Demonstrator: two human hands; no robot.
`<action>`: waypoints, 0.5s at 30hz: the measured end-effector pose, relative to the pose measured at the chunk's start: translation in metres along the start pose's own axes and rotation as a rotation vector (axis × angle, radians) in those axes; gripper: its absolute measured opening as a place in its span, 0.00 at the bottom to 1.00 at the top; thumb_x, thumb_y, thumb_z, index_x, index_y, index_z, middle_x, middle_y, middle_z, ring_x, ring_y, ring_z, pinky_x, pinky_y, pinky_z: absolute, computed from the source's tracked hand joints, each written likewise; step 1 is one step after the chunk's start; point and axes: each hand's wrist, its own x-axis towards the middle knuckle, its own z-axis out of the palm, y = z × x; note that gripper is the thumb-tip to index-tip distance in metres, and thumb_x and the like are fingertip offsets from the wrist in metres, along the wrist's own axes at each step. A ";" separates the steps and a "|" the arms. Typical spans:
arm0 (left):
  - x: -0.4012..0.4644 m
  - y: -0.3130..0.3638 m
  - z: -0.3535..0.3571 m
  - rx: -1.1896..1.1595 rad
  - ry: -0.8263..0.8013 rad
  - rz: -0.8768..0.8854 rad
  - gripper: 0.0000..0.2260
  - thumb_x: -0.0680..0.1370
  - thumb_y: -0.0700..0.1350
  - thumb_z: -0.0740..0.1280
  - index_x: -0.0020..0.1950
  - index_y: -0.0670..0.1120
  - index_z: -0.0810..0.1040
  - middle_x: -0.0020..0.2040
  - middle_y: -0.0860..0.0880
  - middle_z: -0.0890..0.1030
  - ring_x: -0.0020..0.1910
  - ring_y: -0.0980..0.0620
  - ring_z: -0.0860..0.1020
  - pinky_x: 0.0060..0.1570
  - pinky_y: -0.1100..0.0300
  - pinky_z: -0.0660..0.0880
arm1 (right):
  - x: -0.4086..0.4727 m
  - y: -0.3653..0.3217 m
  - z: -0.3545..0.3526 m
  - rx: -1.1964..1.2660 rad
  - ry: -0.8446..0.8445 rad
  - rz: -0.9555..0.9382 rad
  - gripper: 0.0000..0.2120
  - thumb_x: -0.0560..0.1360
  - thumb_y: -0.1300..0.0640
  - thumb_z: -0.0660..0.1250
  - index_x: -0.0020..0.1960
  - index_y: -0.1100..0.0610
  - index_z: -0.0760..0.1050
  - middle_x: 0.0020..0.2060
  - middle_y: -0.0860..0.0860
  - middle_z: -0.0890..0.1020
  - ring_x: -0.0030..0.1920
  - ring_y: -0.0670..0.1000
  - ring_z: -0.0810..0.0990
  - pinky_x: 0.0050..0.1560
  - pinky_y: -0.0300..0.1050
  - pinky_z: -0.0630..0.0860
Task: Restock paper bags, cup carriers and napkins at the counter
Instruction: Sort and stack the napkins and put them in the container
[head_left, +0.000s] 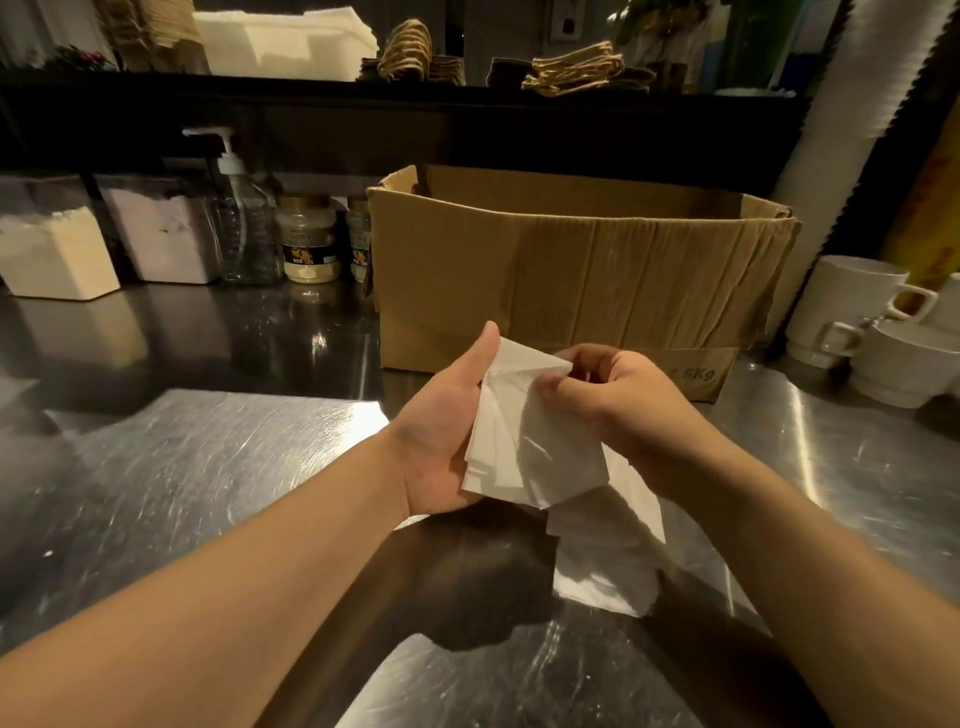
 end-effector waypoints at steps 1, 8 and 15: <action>0.000 0.000 0.000 0.001 0.004 -0.001 0.32 0.78 0.72 0.53 0.71 0.52 0.76 0.62 0.42 0.82 0.65 0.39 0.79 0.67 0.41 0.74 | 0.000 0.001 0.000 -0.095 0.062 -0.061 0.06 0.78 0.52 0.72 0.53 0.49 0.77 0.46 0.47 0.82 0.47 0.47 0.81 0.39 0.34 0.80; -0.001 0.000 0.003 -0.005 0.007 0.007 0.26 0.82 0.67 0.52 0.66 0.54 0.79 0.56 0.43 0.83 0.58 0.42 0.80 0.62 0.43 0.76 | 0.000 0.002 -0.005 -0.458 -0.002 -0.363 0.11 0.77 0.48 0.71 0.57 0.37 0.75 0.52 0.33 0.70 0.59 0.46 0.72 0.63 0.51 0.78; 0.000 -0.001 0.001 0.012 0.020 -0.023 0.25 0.82 0.67 0.52 0.67 0.53 0.77 0.53 0.43 0.84 0.55 0.43 0.81 0.57 0.46 0.78 | -0.002 -0.001 -0.003 -0.503 0.053 -0.402 0.10 0.78 0.51 0.70 0.43 0.36 0.75 0.47 0.38 0.73 0.54 0.48 0.73 0.58 0.53 0.79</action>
